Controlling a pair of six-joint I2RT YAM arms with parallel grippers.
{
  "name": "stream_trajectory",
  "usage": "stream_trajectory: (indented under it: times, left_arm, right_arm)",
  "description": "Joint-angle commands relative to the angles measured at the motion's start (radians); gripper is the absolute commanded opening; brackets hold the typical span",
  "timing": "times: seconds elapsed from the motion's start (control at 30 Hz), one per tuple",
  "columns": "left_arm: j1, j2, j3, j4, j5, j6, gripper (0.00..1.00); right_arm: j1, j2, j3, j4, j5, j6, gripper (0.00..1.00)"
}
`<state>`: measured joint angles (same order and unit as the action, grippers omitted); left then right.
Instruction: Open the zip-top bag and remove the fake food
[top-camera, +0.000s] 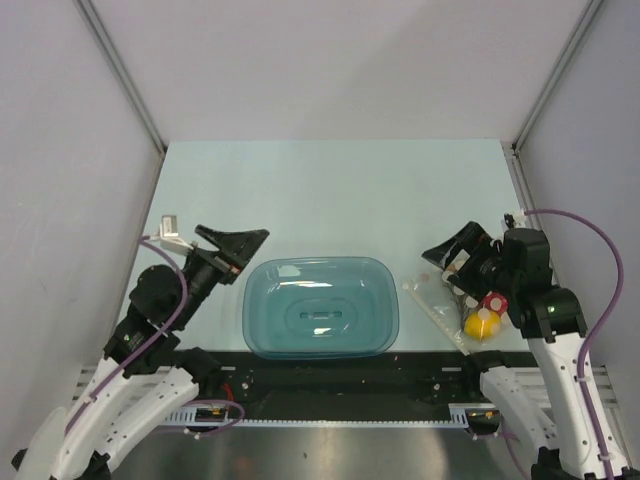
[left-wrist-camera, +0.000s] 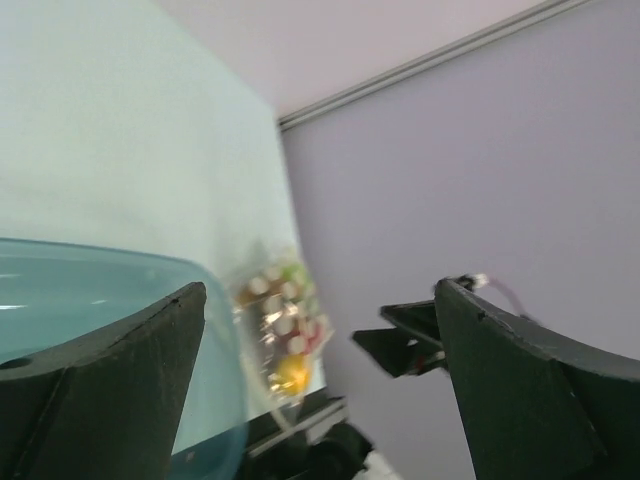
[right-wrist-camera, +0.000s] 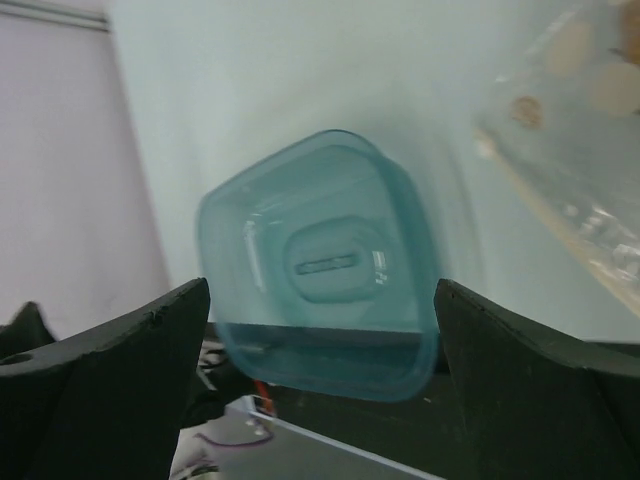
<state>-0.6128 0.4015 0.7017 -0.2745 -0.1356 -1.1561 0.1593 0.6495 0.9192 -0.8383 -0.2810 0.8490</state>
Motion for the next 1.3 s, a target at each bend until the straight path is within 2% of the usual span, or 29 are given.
stream_trajectory:
  times: [0.0,0.07,0.1,0.13,0.2,0.33,0.47,0.57,0.6,0.7,0.8,0.93,1.13,1.27]
  left_arm:
    - [0.005,0.131,0.148,-0.363,0.019,0.115,1.0]
    - [0.007,0.154,0.166,-0.46,-0.021,-0.026,1.0]
    - [0.005,0.143,0.141,-0.436,-0.015,-0.034,1.0]
    - [0.007,0.104,0.113,-0.375,0.008,0.025,0.99]
    - [0.005,0.06,0.037,-0.216,0.086,0.053,1.0]
    - [0.007,0.057,0.004,-0.169,0.135,0.028,1.0]
    - [0.007,0.161,-0.007,-0.043,0.325,0.045,1.0]
    - [-0.005,0.298,-0.005,0.093,0.484,0.038,1.0]
    - [-0.014,0.357,0.024,0.13,0.522,0.047,1.0]
    - [-0.094,0.44,0.15,0.097,0.495,0.145,0.99]
    - [-0.185,0.554,0.287,0.04,0.459,0.257,1.0]
    - [-0.309,0.678,0.398,-0.008,0.421,0.386,1.0]
    - [-0.367,0.767,0.511,-0.046,0.435,0.509,0.99]
    - [-0.369,0.839,0.643,-0.156,0.401,0.617,0.99]
  right_arm:
    - [-0.004,0.048,0.125,-0.288,0.158,-0.2,1.0]
    - [-0.006,0.05,0.139,-0.3,0.175,-0.212,1.0]
    - [-0.007,0.049,0.142,-0.304,0.186,-0.214,1.0]
    - [-0.007,0.05,0.142,-0.314,0.192,-0.218,1.0]
    - [-0.01,0.047,0.126,-0.323,0.198,-0.202,1.0]
    - [-0.024,0.058,0.037,-0.335,0.187,-0.111,1.0]
    - [-0.061,0.055,-0.098,-0.331,0.18,-0.036,1.0]
    - [-0.114,0.027,-0.163,-0.308,0.174,0.005,1.0]
    - [-0.131,0.012,-0.199,-0.306,0.171,0.016,1.0]
    - [-0.214,-0.013,-0.297,-0.283,0.108,0.053,1.0]
    - [-0.225,-0.027,-0.37,-0.239,0.036,0.128,1.0]
    - [-0.251,-0.04,-0.456,-0.219,0.029,0.153,1.0]
    - [-0.262,-0.03,-0.505,-0.157,-0.026,0.229,1.0]
    - [-0.261,0.028,-0.546,-0.058,-0.011,0.294,1.0]
